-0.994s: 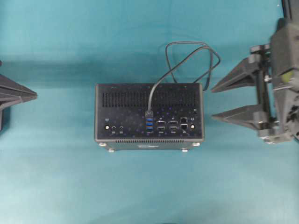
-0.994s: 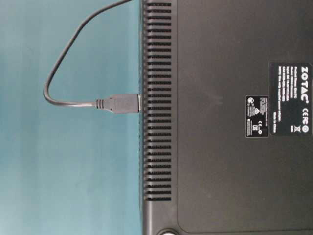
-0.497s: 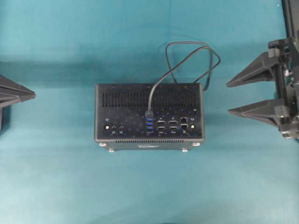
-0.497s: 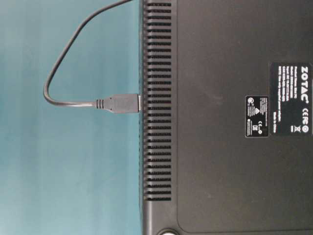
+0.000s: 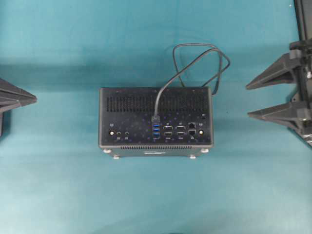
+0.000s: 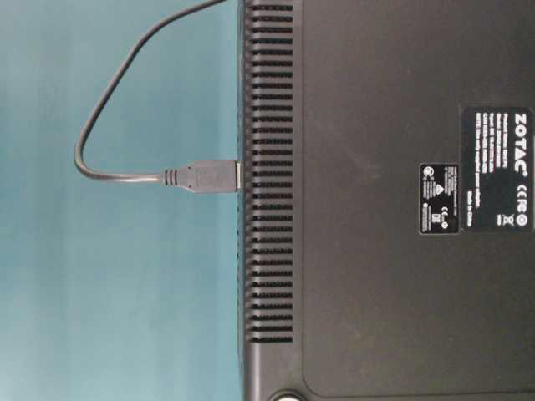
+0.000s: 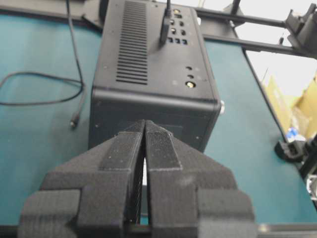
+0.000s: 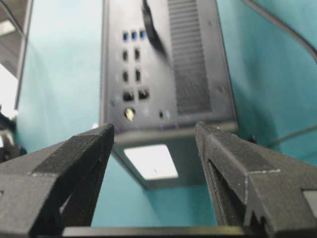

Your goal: Insert the USB into the PC box with both arms.

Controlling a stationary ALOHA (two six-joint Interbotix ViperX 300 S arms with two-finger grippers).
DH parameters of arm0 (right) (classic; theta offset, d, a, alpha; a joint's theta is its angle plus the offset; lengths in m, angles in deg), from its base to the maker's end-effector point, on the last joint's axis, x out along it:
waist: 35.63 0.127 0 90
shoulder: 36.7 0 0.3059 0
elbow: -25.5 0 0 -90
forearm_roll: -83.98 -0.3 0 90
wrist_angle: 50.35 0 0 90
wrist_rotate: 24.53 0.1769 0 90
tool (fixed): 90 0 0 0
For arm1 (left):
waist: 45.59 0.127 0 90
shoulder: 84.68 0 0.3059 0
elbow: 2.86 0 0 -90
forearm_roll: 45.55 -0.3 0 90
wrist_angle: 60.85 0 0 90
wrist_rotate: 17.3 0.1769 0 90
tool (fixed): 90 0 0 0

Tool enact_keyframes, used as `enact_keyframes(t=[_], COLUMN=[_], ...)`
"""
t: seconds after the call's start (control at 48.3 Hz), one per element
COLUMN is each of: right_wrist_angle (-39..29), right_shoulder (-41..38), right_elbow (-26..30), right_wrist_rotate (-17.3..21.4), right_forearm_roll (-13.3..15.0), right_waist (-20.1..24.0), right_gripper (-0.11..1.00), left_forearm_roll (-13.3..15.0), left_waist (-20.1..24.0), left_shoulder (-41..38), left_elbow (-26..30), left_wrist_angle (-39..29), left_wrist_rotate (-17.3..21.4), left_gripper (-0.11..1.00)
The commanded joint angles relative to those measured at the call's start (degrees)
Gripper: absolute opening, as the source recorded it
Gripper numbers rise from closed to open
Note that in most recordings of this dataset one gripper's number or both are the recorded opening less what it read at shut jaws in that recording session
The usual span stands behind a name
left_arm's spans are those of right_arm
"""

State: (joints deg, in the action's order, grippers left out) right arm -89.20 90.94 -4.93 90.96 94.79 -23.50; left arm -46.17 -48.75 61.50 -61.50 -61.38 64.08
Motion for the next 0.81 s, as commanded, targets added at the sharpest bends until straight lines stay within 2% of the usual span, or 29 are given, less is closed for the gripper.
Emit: enact_keyframes(t=[0.0,0.456,0.787], right_wrist_angle=[0.35,0.26,0.53], right_shoulder=[0.70,4.92,5.19], right_elbow=[0.00,-2.64,-3.25], right_wrist_rotate=[-0.35,-0.26,-0.35], right_forearm_roll=[0.09,0.53,0.53], right_waist=[0.18,0.18,0.18], right_gripper=[0.74,0.74,0.74], left_forearm_roll=[-0.09,-0.09,-0.09], left_waist=[0.00,0.00,0.00], left_shoulder=[-0.53,-0.44,-0.70], left_elbow=[0.88,1.14,1.14], left_wrist_angle=[0.26,0.35,0.53], left_wrist_rotate=[0.00,0.26,0.62], left_gripper=[0.00,0.00,0.00])
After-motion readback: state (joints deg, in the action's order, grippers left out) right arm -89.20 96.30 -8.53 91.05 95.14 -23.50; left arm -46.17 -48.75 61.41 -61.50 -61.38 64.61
